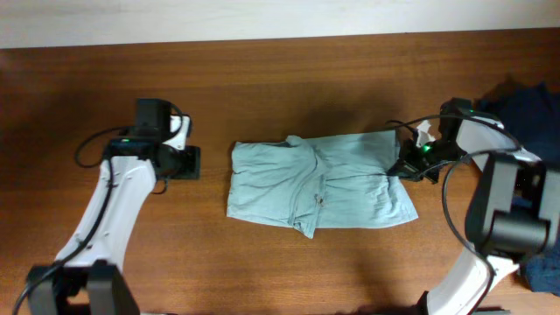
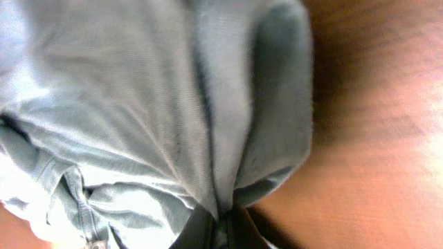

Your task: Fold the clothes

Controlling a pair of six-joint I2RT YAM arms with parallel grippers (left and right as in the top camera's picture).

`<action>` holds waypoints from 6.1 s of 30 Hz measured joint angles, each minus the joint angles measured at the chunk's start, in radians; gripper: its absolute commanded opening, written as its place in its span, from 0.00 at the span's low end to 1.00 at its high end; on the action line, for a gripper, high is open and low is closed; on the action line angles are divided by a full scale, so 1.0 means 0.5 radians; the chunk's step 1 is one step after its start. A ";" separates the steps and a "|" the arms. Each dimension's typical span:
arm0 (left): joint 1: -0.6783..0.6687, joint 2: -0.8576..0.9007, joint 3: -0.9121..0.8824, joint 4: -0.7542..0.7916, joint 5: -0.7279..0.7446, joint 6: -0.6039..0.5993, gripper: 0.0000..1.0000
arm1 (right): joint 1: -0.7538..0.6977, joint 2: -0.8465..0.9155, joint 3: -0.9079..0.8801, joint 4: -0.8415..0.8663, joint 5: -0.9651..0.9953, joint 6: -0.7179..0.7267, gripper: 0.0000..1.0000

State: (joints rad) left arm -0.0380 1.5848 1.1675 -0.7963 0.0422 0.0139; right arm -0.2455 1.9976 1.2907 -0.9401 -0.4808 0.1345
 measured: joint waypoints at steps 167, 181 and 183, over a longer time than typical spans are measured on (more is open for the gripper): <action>0.350 -0.862 0.201 -0.249 0.072 0.008 0.60 | 1.869 0.258 0.542 0.324 0.188 0.149 0.04; 0.350 -0.862 0.201 -0.250 0.072 0.008 0.60 | 2.027 0.316 0.673 1.093 -0.199 0.041 0.04; 0.350 -0.862 0.201 -0.259 0.072 0.008 0.64 | 1.954 0.315 0.758 0.945 -0.223 0.074 0.04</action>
State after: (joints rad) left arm 0.1371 1.1538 1.2682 -0.9260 0.0780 0.0177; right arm 0.7315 2.1551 1.6699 -0.4675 -0.5922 0.1715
